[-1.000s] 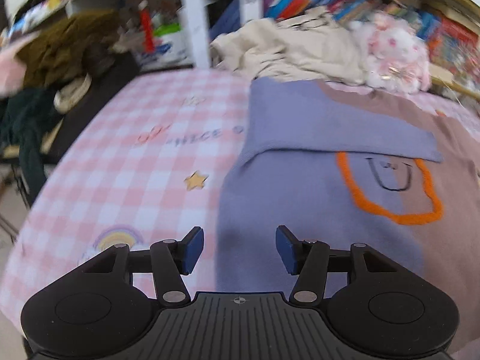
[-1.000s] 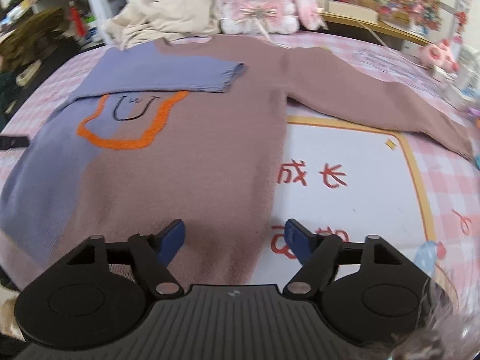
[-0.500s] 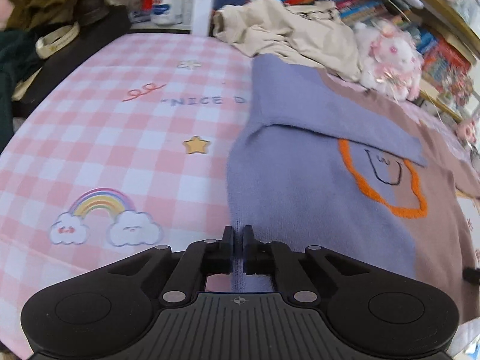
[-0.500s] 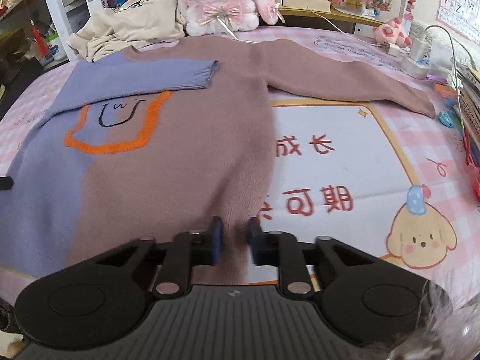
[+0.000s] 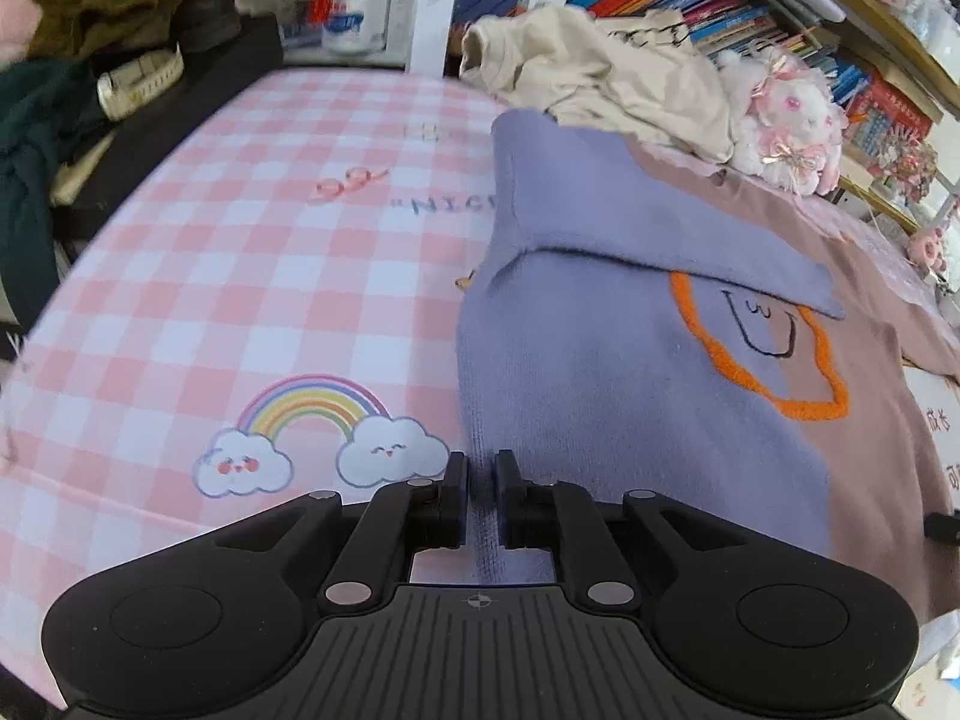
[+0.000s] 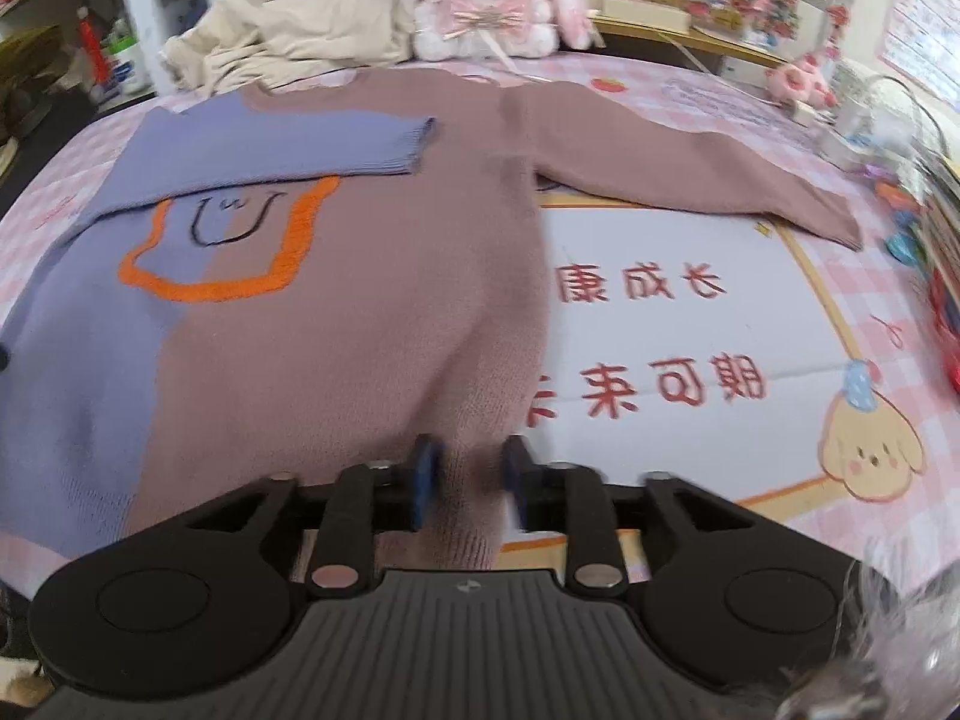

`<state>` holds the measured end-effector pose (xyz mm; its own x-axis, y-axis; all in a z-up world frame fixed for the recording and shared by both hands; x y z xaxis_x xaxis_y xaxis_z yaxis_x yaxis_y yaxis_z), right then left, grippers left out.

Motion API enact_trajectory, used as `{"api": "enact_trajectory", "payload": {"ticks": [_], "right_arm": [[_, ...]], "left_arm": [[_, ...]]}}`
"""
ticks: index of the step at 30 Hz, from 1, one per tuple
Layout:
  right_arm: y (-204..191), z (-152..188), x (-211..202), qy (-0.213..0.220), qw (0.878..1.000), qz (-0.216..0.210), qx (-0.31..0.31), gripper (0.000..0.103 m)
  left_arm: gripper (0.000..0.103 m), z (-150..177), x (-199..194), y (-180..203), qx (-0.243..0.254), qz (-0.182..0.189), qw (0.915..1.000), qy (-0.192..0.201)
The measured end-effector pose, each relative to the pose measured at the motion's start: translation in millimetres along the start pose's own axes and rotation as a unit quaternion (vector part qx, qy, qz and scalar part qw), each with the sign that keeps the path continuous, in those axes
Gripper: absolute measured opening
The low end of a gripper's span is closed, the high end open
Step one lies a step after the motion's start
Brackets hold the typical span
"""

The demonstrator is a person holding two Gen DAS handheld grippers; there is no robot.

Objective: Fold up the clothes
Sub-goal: 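Lay the lavender sleeve across the sweater body and open the left tool, then grasp the mauve sleeve cuff with the right tool and lift it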

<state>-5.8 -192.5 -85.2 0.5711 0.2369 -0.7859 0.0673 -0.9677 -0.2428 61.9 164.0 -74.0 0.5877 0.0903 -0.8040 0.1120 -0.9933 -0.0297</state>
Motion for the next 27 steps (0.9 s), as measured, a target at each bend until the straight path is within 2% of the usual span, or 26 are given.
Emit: {"api": "enact_trajectory", "payload": {"ticks": [3,4,6,8,11,17,21,23,27], "right_arm": [[4.3,1.3,-14.0,0.019,0.999,-0.006,0.034,0.039],[5.7,1.5,-17.5,0.022,0.999,-0.003,0.039,0.039],[8.6,2.1,-23.7,0.027,0.998,0.003,0.050,0.039],[11.9,3.1,-29.7,0.032,0.998,0.008,0.062,0.039],[19.8,3.2,-36.0,0.035,0.996,0.017,0.075,0.041],[59.3,-14.1,-43.8,0.049,0.994,0.039,0.088,0.043],[103.2,-36.7,-40.8,0.054,0.993,0.043,0.096,0.047],[127.8,-48.4,-36.0,0.054,0.993,0.047,0.099,0.047],[178.3,-73.8,-26.6,0.053,0.992,0.045,0.102,0.047]], "left_arm": [[0.015,-0.6,-16.2,3.8,0.011,0.000,0.9998,0.017],[0.020,-0.8,-20.6,5.7,0.014,0.002,0.9997,0.019],[0.034,0.1,-26.8,12.6,0.020,0.006,0.9995,0.023],[0.053,1.3,-30.1,20.9,0.024,0.012,0.9992,0.028],[0.068,5.5,-32.4,36.8,0.034,0.020,0.9986,0.035],[0.085,18.0,-33.7,65.5,0.058,0.028,0.9975,0.027],[0.088,23.0,-37.0,77.4,0.052,0.020,0.9982,0.024],[0.092,25.9,-37.5,82.8,0.040,0.006,0.9989,0.022],[0.092,32.4,-37.6,96.2,0.005,-0.042,0.9991,0.010]]}}
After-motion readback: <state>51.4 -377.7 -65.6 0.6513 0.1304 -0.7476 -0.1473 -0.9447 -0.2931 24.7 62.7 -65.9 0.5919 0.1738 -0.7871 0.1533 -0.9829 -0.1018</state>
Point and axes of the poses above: each gripper's, at about its wrist camera, not at the fingertips, and x roughly the way its jaws point, y to its right, z to its underside, the point moved 3 cm from there along x, roughly the way its jaws point, and after that the axes turned 14 degrees about -z, right-handed, at the moved point
